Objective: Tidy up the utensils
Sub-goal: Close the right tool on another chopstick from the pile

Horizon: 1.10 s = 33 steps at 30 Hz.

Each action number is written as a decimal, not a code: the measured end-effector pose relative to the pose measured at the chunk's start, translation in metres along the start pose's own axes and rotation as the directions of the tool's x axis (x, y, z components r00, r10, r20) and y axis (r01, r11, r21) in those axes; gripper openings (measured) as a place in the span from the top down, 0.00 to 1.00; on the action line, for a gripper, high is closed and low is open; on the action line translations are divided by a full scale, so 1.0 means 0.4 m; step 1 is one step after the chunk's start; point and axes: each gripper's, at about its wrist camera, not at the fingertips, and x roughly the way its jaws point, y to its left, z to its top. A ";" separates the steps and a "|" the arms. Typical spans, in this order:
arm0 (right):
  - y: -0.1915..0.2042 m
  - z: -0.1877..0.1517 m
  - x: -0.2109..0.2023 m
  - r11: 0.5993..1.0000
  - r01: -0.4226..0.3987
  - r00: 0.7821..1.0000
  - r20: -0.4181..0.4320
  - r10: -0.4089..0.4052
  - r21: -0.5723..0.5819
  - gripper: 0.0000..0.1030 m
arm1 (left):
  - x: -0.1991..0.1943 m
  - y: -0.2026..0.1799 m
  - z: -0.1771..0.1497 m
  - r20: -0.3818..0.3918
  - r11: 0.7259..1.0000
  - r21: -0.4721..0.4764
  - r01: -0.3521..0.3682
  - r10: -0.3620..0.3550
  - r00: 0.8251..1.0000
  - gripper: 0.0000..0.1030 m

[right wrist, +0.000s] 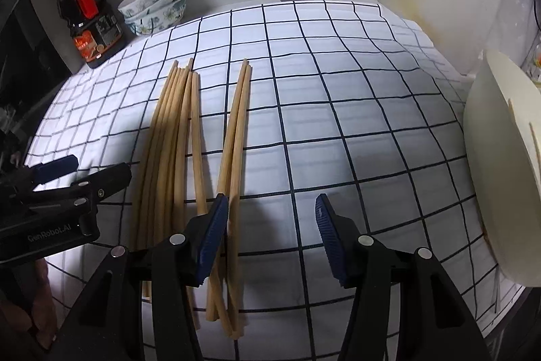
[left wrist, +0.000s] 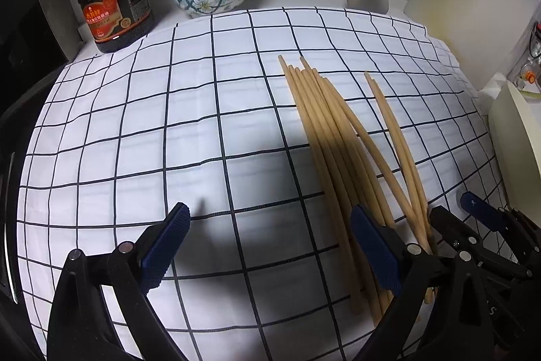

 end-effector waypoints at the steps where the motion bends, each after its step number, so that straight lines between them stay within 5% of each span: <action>1: 0.003 0.000 0.003 1.000 0.010 1.000 -0.001 -0.010 -0.012 0.50 | 0.002 -0.001 -0.001 -0.001 1.000 0.001 -0.001 0.001 1.000 0.09; 10: 0.026 0.001 0.023 0.995 0.034 0.999 -0.003 -0.035 -0.097 0.50 | 0.015 0.002 -0.005 -0.007 1.000 -0.007 -0.012 0.012 1.000 0.09; 14: 0.020 0.007 0.026 0.994 0.030 1.000 0.006 -0.030 -0.101 0.57 | 0.020 0.002 -0.007 -0.008 1.000 -0.010 -0.025 0.025 1.000 0.09; 33: -0.023 0.011 0.021 0.995 0.057 0.998 0.006 -0.056 -0.078 0.57 | 0.048 0.004 0.013 -0.020 0.996 -0.012 -0.091 0.090 0.996 0.07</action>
